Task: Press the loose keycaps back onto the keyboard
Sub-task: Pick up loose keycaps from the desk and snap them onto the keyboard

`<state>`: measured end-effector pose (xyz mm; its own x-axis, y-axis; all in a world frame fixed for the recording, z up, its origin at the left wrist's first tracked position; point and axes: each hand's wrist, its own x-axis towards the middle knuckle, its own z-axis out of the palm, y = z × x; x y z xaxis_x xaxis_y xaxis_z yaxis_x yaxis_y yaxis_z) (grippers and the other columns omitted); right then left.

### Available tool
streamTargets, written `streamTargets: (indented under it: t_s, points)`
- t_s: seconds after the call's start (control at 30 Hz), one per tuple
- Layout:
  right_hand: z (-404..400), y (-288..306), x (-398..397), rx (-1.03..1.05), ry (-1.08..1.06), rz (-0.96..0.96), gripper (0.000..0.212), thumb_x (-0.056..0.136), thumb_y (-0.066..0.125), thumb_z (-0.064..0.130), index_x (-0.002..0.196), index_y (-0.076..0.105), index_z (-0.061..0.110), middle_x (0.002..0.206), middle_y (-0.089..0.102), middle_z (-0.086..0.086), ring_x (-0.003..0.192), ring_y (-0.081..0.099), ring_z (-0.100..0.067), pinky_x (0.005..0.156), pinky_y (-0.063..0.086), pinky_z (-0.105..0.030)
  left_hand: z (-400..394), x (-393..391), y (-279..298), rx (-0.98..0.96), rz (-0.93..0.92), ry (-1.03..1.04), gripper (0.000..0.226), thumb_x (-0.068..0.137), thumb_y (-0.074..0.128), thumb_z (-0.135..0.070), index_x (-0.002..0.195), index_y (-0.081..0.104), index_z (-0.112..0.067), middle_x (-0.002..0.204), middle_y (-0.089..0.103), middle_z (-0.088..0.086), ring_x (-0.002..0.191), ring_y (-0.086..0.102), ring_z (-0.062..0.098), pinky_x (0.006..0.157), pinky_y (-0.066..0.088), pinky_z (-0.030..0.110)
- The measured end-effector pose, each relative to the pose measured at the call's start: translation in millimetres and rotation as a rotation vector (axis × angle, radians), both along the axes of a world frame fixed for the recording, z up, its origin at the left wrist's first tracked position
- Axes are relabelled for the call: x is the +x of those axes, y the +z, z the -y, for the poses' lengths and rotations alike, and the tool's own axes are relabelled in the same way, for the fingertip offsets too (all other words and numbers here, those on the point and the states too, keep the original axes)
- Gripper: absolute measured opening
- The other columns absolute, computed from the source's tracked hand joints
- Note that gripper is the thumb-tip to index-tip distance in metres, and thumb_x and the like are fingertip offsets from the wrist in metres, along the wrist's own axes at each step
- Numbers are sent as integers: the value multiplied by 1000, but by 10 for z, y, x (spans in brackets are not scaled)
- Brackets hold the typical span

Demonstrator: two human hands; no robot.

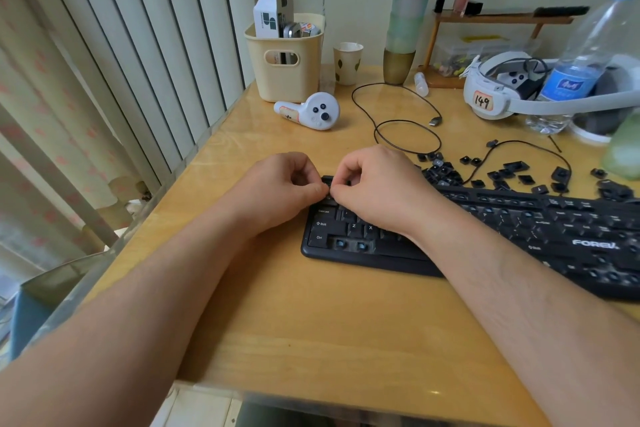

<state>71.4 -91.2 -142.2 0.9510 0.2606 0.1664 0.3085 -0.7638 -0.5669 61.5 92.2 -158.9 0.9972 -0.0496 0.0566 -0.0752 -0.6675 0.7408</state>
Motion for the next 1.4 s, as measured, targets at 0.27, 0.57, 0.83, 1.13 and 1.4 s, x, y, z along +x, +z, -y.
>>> streamTargets:
  t_s: [0.27, 0.57, 0.83, 1.13, 1.4]
  points:
    - [71, 18, -4, 55, 40, -29, 13, 82, 82, 43, 75, 74, 35, 72, 62, 16, 74, 58, -3, 77, 56, -38, -80, 10, 53, -89, -113, -55, 17, 87, 82, -36, 83, 73, -22, 80, 74, -3, 75, 63, 8, 76, 50, 31]
    - [37, 39, -22, -30, 4, -24, 17, 82, 82, 46, 75, 72, 34, 77, 62, 17, 84, 59, -7, 91, 52, -50, -40, 10, 54, -100, -122, -46, 18, 88, 82, -31, 80, 71, -19, 64, 64, -14, 59, 52, -1, 64, 41, 25]
    - [58, 21, -23, -54, -5, -31, 18, 86, 79, 44, 75, 70, 32, 74, 63, 16, 81, 59, -7, 91, 52, -48, 8, -7, 57, -132, -163, 43, 20, 87, 80, -30, 74, 66, -21, 70, 64, -7, 70, 55, 12, 66, 40, 29]
    - [242, 71, 32, 133, -36, -25, 16, 86, 80, 34, 74, 70, 27, 66, 62, 10, 63, 56, -9, 60, 42, -27, 60, -19, 25, -70, -60, 33, 27, 83, 85, -33, 86, 62, -19, 69, 57, -8, 54, 47, -1, 54, 39, 16]
    - [824, 328, 236, 336, -205, 27, 9, 89, 77, 25, 82, 72, 28, 84, 67, 7, 81, 61, -13, 77, 54, -37, 11, 7, 65, -171, -117, -31, 26, 81, 88, -27, 88, 65, -21, 74, 60, -4, 69, 53, 10, 72, 43, 30]
